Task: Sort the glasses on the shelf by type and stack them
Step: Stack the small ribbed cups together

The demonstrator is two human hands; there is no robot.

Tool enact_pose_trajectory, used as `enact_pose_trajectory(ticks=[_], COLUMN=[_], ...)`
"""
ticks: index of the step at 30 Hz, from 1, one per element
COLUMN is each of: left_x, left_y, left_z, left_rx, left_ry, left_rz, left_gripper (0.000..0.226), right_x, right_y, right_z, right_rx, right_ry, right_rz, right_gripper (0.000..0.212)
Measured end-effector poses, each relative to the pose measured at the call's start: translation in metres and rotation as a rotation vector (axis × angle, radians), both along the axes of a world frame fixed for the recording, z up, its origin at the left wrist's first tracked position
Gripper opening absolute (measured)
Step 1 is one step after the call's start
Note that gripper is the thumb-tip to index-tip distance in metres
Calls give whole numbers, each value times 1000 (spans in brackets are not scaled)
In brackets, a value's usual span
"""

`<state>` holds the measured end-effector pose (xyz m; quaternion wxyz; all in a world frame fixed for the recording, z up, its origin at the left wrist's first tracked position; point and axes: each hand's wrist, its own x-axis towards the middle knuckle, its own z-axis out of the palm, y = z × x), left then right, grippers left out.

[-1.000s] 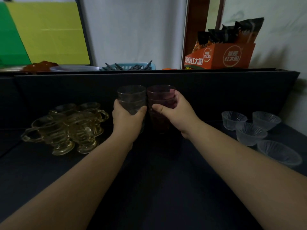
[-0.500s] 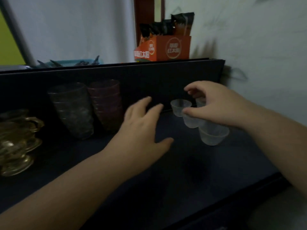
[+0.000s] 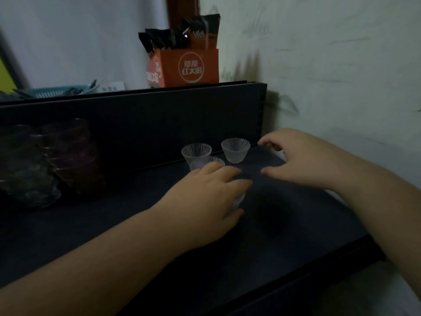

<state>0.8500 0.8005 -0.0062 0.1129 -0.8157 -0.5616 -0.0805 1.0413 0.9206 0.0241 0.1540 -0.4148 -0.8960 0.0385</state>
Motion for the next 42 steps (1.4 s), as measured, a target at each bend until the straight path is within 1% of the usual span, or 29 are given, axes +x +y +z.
enact_pose_trajectory(ticks=[4,7,11,13,16,19,22,28,32,38,42], left_x=[2,0,-3,-7,-14,-17,-20,-28,-33,-43,-52], left_y=[-5,-9,-18,-22,-16,6,33,52,48,35,20], left_z=[-2,-1,5,11,23,35,38,23,14,1,-6], left_rx=[-28,-101,-144,-99,78,120,71,-73,-66,-58,-41], left_ry=[-15,-73,-147,-174,-217,-273,-291,-303,-277,-230,-250], left_rz=[46,103,123,132,171,234,288,335,311,298,323], left_gripper=[56,56,55,55,53,53,58,63,61,62,58], right_x=[-22,-48,-79,-88,-94,-91,-80,-60,-70,-104,-125], right_y=[24,44,71,79,85,85,86,80,73,59,53], right_z=[-7,-11,-17,-16,-14,-11,-7,12,20,12,11], right_rx=[14,22,-15,-40,-50,-59,-50,32,52,14,-17], right_ry=[-28,-43,-154,-212,-262,-262,-226,-2,115,161,154], right_rz=[42,50,22,25,47,42,17,58,99,172,230], right_gripper=[70,74,91,88,73,66,68,75,77,74,72])
